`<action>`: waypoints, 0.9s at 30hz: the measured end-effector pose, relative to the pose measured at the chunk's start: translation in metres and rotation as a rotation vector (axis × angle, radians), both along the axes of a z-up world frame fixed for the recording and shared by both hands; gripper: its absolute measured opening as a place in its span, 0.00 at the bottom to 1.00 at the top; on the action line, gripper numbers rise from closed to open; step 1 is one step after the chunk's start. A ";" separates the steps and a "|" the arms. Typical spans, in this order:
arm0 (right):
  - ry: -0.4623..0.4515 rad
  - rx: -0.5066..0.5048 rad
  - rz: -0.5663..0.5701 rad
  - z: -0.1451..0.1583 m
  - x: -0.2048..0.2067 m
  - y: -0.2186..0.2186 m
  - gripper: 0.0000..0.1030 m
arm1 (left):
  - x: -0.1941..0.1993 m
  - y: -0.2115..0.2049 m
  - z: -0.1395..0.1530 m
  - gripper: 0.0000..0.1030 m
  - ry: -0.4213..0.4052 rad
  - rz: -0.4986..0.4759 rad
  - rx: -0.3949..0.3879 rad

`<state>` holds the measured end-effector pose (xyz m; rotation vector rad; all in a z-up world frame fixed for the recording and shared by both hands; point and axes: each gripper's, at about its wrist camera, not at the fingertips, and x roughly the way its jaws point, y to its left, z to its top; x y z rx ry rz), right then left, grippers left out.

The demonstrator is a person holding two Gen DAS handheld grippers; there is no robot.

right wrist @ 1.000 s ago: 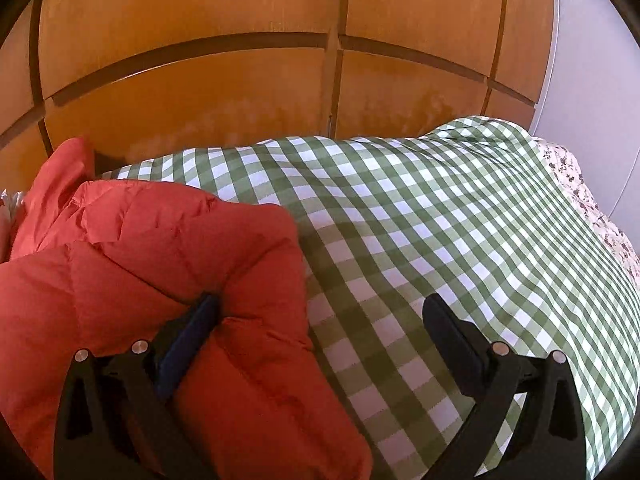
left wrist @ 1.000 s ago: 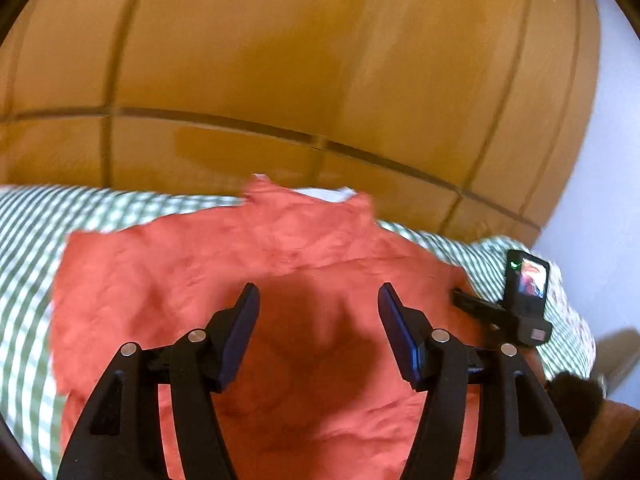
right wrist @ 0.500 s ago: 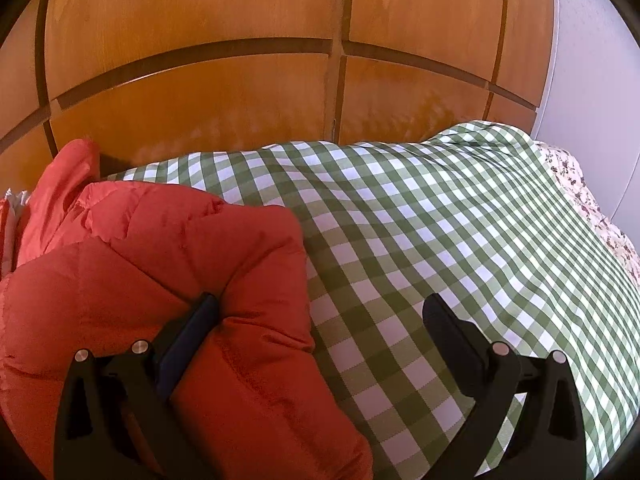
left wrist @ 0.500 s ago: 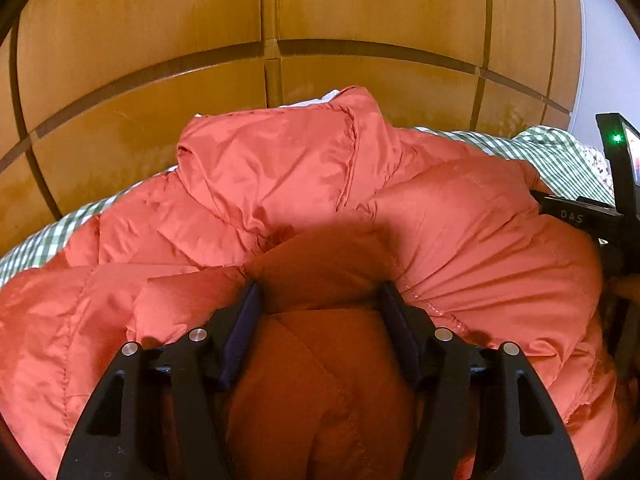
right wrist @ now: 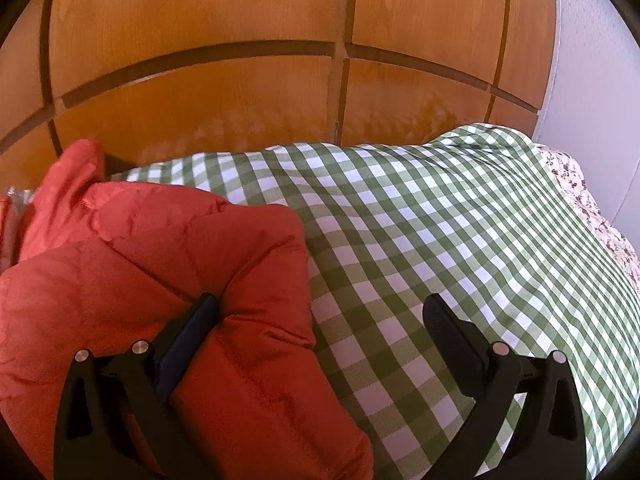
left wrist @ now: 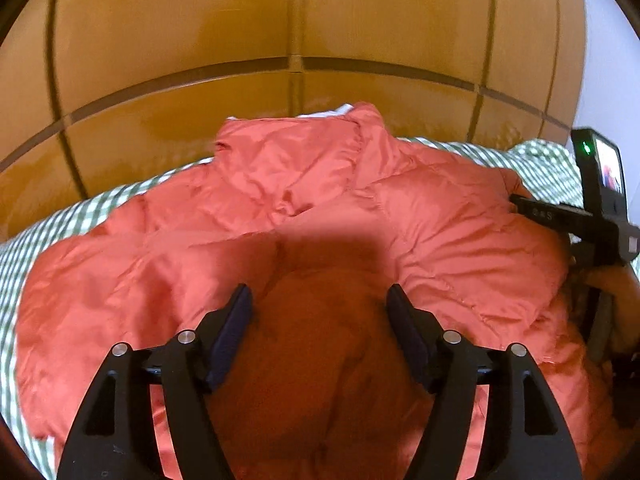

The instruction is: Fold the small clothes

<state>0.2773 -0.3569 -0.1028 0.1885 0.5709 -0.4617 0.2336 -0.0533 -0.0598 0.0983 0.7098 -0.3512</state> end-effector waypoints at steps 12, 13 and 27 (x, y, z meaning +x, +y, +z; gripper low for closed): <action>0.059 0.113 0.102 -0.024 -0.028 0.010 0.98 | 0.014 0.015 -0.029 0.81 0.088 0.021 -0.020; 0.066 0.126 0.109 -0.025 -0.024 0.009 0.98 | 0.016 0.017 -0.030 0.81 0.100 0.019 -0.037; 0.012 0.173 0.111 -0.023 -0.037 0.002 0.98 | -0.053 0.064 -0.005 0.86 0.162 0.110 -0.161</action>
